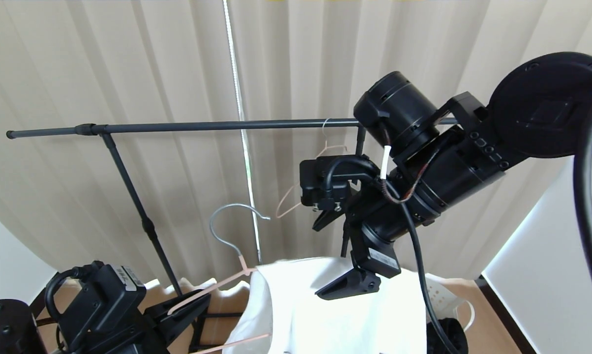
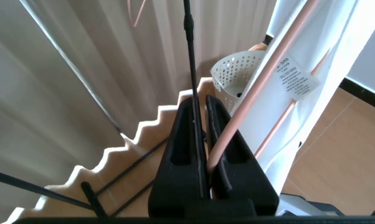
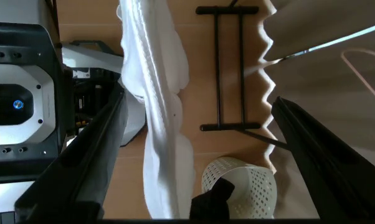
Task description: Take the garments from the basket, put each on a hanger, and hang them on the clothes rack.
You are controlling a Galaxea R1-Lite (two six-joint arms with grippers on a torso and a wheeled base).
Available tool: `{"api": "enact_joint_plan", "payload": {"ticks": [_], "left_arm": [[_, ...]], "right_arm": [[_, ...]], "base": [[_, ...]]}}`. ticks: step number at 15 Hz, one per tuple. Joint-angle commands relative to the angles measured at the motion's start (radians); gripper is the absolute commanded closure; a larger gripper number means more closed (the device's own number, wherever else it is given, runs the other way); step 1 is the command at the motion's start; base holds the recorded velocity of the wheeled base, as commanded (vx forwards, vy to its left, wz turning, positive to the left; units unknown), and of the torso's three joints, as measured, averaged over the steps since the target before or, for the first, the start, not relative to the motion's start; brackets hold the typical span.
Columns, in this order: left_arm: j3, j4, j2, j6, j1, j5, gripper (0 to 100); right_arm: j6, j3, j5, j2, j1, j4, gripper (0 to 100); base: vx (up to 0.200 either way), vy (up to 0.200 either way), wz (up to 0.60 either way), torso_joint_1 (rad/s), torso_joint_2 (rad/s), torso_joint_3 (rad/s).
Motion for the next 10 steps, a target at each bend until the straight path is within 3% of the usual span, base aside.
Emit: {"api": "enact_joint_plan", "payload": {"ticks": [1, 10], "left_arm": [[0.000, -0.003, -0.002, 0.000, 0.000, 0.000, 100], [0.000, -0.001, -0.017, 0.006, 0.000, 0.002, 100]], "right_arm": [[0.001, -0.004, -0.003, 0.028, 0.011, -0.001, 0], [0.005, -0.004, -0.014, 0.042, -0.009, -0.009, 0]], "base": [[0.000, 0.000, 0.00, 0.000, 0.00, 0.000], [0.000, 0.000, 0.00, 0.000, 0.00, 0.000]]}}
